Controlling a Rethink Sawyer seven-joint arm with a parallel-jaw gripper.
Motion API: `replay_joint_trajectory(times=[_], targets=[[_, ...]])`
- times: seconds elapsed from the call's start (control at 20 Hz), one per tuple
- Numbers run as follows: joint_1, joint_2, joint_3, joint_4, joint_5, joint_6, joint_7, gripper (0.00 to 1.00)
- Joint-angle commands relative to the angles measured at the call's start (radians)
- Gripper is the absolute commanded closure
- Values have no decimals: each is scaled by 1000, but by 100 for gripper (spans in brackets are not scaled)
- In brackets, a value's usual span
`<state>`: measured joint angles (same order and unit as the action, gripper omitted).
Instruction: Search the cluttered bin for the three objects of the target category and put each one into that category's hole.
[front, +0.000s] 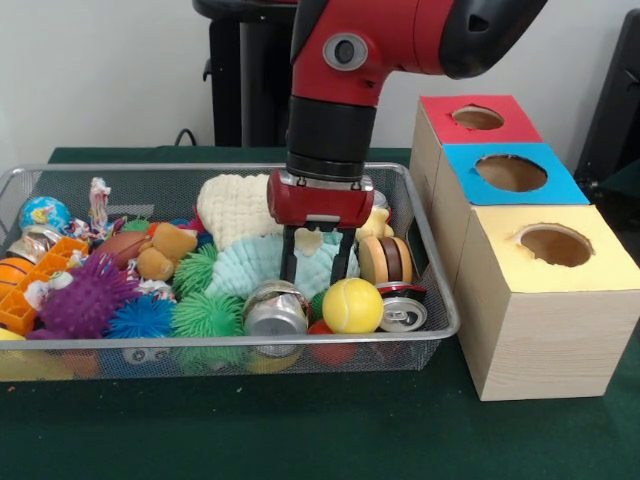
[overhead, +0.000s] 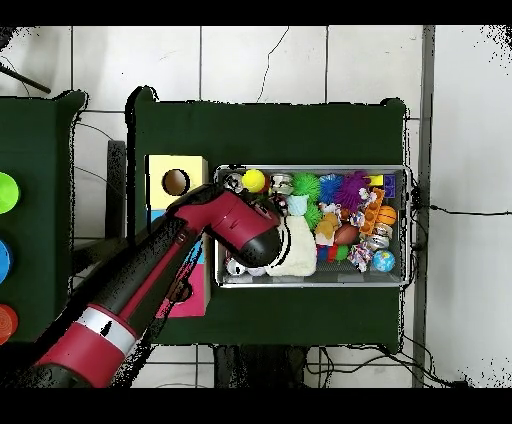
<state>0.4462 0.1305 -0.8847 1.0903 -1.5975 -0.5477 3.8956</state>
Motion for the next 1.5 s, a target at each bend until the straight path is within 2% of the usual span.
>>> replay_joint_trajectory(times=[0.05,0.55,0.8,1.2,1.5], targets=[[-52,39,166,36,-7,-74,-128,0],[1,11,158,77,4,-102,-47,0],[32,33,137,43,-3,-94,62,0],[38,47,142,36,6,-69,59,0],[67,49,117,61,-10,-88,108,0]])
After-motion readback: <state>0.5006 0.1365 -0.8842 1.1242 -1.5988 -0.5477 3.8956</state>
